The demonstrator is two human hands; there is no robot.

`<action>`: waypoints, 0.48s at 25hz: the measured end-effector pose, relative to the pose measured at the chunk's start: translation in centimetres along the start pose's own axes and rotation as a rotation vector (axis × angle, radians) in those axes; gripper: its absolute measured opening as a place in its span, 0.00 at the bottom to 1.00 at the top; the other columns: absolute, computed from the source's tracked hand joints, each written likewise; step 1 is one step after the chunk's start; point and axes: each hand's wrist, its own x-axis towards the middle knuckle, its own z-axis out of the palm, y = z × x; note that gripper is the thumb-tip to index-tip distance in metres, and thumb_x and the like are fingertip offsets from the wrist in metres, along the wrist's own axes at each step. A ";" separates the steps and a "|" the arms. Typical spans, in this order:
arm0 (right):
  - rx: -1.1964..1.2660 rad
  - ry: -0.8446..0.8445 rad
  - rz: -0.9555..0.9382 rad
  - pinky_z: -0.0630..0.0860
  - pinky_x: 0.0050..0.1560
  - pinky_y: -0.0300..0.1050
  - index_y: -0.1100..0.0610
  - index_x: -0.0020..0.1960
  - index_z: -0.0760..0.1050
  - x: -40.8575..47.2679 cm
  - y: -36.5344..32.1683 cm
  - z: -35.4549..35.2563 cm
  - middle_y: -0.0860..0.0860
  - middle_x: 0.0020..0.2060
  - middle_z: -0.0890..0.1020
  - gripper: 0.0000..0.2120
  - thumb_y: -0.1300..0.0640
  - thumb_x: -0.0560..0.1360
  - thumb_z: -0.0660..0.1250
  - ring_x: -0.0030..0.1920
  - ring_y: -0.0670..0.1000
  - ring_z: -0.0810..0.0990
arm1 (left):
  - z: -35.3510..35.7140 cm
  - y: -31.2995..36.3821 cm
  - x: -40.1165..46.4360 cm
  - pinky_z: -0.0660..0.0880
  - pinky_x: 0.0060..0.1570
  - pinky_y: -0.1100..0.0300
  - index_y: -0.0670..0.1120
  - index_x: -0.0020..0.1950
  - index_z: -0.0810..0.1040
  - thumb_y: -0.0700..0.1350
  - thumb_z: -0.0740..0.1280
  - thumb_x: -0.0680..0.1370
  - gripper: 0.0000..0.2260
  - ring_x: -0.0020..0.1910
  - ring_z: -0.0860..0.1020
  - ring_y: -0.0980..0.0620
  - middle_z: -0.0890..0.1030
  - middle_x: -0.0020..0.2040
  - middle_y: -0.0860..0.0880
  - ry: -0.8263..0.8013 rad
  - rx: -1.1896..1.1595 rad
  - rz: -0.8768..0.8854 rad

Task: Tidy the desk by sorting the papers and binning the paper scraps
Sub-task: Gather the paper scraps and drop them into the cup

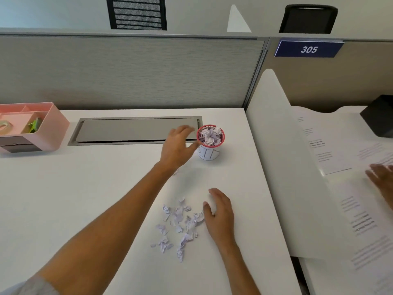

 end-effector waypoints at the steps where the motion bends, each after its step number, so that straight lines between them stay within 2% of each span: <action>1: -0.038 -0.063 -0.034 0.63 0.69 0.35 0.59 0.68 0.73 0.6 -0.3 0.5 0.53 0.66 0.75 0.21 0.58 0.76 0.69 0.69 0.53 0.71 | 0.2 -1.5 -1.5 0.69 0.63 0.52 0.46 0.69 0.73 0.54 0.67 0.78 0.22 0.68 0.69 0.46 0.73 0.69 0.48 -0.030 0.017 -0.057; 4: -0.283 -0.289 -0.165 0.52 0.76 0.46 0.57 0.76 0.60 2.7 -1.1 2.7 0.53 0.76 0.61 0.30 0.44 0.79 0.60 0.77 0.54 0.56 | 1.3 -5.9 -6.6 0.56 0.74 0.47 0.46 0.76 0.63 0.57 0.57 0.81 0.26 0.77 0.57 0.46 0.62 0.77 0.47 -0.284 0.095 -0.195; 6: -0.417 -0.399 -0.249 0.45 0.77 0.48 0.56 0.78 0.52 3.8 -2.0 4.2 0.53 0.78 0.54 0.33 0.41 0.79 0.56 0.78 0.52 0.50 | 2.0 -7.7 -9.9 0.47 0.76 0.47 0.47 0.78 0.57 0.57 0.52 0.83 0.26 0.79 0.49 0.49 0.55 0.80 0.50 -0.381 0.124 -0.161; 9: -0.406 -0.503 -0.332 0.42 0.77 0.48 0.55 0.79 0.50 4.2 -3.2 5.5 0.51 0.79 0.54 0.34 0.42 0.79 0.57 0.78 0.50 0.50 | 2.1 -7.9 -13.3 0.41 0.75 0.53 0.52 0.78 0.56 0.59 0.44 0.82 0.26 0.79 0.47 0.54 0.54 0.79 0.53 -0.388 0.013 -0.105; 12: -0.315 -0.573 -0.347 0.44 0.78 0.45 0.56 0.79 0.51 2.5 -3.8 5.0 0.50 0.78 0.57 0.32 0.46 0.80 0.59 0.78 0.48 0.52 | 1.0 -7.0 -16.2 0.41 0.75 0.57 0.54 0.78 0.56 0.61 0.44 0.81 0.26 0.78 0.49 0.59 0.58 0.78 0.56 -0.367 -0.143 -0.137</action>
